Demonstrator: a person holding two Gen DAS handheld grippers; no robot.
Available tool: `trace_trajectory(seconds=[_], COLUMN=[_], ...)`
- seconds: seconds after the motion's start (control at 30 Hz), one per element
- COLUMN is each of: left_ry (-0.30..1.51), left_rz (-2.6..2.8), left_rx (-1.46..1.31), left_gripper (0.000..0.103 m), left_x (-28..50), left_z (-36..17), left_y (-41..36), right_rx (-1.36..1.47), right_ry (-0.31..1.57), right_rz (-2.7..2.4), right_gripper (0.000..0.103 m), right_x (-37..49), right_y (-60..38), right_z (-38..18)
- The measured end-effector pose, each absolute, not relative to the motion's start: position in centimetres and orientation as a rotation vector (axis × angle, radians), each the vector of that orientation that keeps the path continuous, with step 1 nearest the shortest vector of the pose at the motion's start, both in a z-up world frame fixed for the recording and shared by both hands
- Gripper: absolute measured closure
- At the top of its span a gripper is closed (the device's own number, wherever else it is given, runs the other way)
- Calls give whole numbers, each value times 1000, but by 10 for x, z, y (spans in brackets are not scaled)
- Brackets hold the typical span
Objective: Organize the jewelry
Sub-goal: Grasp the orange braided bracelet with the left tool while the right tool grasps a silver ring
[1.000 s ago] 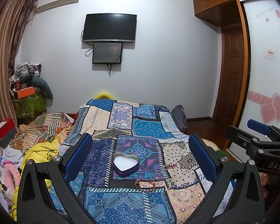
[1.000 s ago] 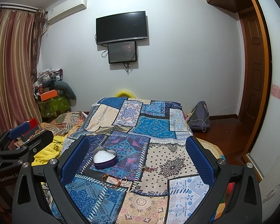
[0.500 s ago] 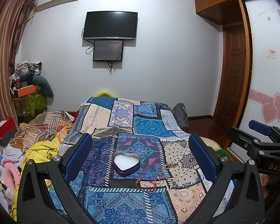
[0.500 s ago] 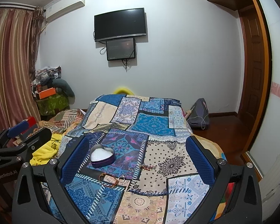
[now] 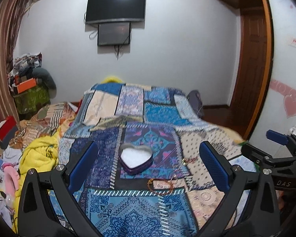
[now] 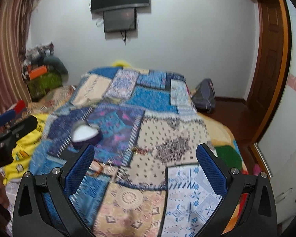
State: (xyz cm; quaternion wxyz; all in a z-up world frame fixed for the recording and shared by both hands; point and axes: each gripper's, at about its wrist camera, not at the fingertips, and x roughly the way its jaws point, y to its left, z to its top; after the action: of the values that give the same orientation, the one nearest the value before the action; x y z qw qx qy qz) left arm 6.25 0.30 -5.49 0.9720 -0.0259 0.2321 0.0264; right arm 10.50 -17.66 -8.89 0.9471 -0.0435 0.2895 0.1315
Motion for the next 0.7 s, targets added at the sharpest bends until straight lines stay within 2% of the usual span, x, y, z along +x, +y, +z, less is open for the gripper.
trace_trajectory(seconds=[0.27, 0.37, 0.43, 0.5, 0.6, 0.7], left_ry=[650, 725, 774, 822, 889, 937], left_rz=[70, 60, 50, 33, 17, -7], left_rx=[-41, -34, -38, -57, -106, -163], left_gripper=[0, 5, 10, 14, 18, 28], left_x=[99, 110, 116, 121, 130, 138], left_z=[-111, -135, -148, -161, -180, -194], left_y=[8, 8, 9, 11, 15, 19], right_rx=[-111, -85, -65, -44, -10, 25], right_ry=[756, 810, 849, 890, 939, 985], right_rz=[306, 337, 364, 391, 422, 445], right_gripper=[1, 2, 9, 21, 34, 46], right_x=[129, 136, 140, 144, 152, 159], right_y=[-179, -180, -180, -179, -179, -180], right_z=[-131, -146, -155, -165, -177, -187])
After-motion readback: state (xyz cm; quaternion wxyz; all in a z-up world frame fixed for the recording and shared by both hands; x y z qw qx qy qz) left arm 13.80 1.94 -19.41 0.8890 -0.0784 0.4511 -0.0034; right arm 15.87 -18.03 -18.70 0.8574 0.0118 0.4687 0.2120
